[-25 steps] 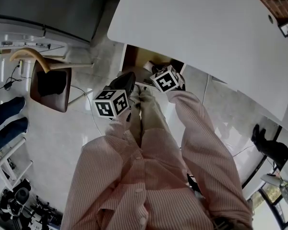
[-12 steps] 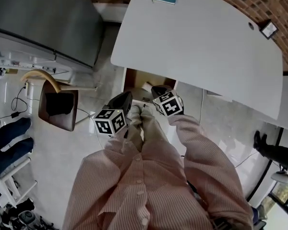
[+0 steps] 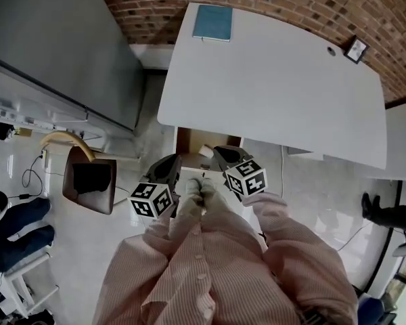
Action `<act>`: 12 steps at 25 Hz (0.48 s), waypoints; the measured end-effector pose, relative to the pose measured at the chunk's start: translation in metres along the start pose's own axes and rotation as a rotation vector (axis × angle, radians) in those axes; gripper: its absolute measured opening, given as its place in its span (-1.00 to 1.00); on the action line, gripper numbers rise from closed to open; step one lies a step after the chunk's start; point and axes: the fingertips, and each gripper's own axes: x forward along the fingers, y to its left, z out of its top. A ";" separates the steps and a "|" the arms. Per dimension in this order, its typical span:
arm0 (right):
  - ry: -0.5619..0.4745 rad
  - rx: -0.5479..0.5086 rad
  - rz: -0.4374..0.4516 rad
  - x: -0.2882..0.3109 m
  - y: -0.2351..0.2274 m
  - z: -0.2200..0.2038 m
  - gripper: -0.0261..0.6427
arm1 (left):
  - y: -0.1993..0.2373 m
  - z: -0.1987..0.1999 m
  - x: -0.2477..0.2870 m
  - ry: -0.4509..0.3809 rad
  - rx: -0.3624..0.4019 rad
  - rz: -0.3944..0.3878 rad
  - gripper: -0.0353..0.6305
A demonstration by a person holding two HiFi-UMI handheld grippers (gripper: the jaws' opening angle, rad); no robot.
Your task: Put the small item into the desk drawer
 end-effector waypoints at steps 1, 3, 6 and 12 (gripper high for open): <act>-0.023 0.007 -0.001 -0.006 0.001 0.006 -0.90 | -0.002 0.006 -0.003 -0.014 0.009 -0.003 -0.90; -0.067 0.019 0.000 -0.017 0.004 0.019 -0.90 | -0.005 0.018 -0.008 -0.041 0.027 -0.008 -0.90; -0.130 0.032 -0.005 -0.033 0.007 0.037 -0.90 | -0.010 0.034 -0.016 -0.073 0.071 -0.007 -0.90; -0.274 0.095 -0.017 -0.058 0.006 0.080 -0.90 | -0.015 0.068 -0.031 -0.127 0.192 0.018 -0.90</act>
